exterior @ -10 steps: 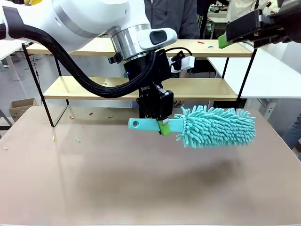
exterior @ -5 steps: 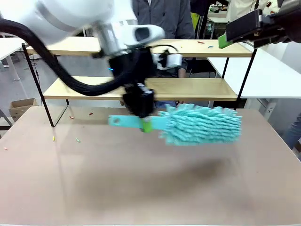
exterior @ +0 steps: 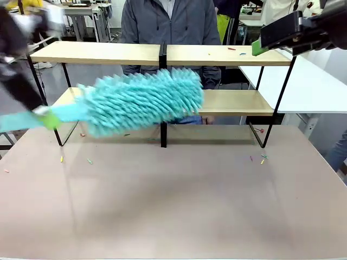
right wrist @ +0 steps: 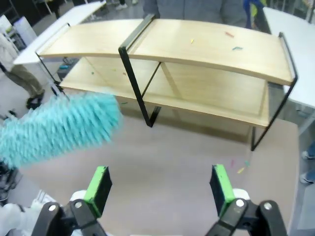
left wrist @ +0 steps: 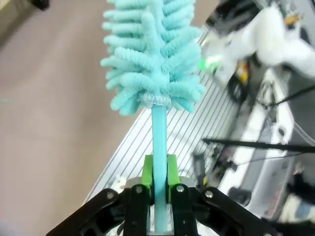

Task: Clean the shelves.
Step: Clean a randomly selected level of the Shelf with the Duster.

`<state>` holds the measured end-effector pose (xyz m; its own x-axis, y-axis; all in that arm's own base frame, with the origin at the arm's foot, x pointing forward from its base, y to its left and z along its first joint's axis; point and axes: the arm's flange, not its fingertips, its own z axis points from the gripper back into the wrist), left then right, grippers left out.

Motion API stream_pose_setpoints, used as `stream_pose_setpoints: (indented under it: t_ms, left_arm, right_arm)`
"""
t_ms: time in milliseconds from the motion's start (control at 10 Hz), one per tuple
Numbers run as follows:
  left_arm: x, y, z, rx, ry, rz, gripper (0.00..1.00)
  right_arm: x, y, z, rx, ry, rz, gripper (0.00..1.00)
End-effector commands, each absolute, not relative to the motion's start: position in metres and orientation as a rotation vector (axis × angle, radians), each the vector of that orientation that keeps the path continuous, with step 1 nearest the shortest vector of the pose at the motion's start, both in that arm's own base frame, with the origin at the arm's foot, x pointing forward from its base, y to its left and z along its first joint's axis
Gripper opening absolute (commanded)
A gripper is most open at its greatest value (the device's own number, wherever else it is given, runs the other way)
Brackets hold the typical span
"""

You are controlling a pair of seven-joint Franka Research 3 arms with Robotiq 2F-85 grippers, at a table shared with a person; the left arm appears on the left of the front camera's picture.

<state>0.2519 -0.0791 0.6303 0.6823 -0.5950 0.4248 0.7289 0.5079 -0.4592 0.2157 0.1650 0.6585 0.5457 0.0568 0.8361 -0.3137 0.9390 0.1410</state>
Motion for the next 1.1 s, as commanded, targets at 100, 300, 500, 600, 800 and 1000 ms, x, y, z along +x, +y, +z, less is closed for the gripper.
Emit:
stream_pose_setpoints:
  t_ms: [100,300,500,600,800,1000]
  left_arm:
    - [0.229,0.028,0.651,-0.864,-0.534,-0.348,0.0]
    - [0.211,0.106,0.659,-1.003,-0.772,0.001,0.0]
    - [0.187,0.148,0.644,-1.058,-0.952,0.316,0.0]
    - [0.189,0.159,0.632,-1.146,-0.941,0.407,0.0]
    - [0.186,0.163,0.654,-0.999,-0.714,0.076,0.0]
    - [0.186,0.163,0.654,-0.999,-0.714,0.076,0.0]
  right_arm:
    - [0.216,0.165,0.659,0.282,-0.969,0.219,1.0]
    - [0.216,0.165,0.659,0.282,-0.969,0.219,1.0]
    - [0.216,0.165,0.659,0.282,-0.969,0.219,1.0]
    - [0.216,0.165,0.659,0.282,-0.969,0.219,1.0]
    - [0.216,0.165,0.659,0.282,-0.969,0.219,1.0]
    - [0.216,0.165,0.659,0.282,-0.969,0.219,1.0]
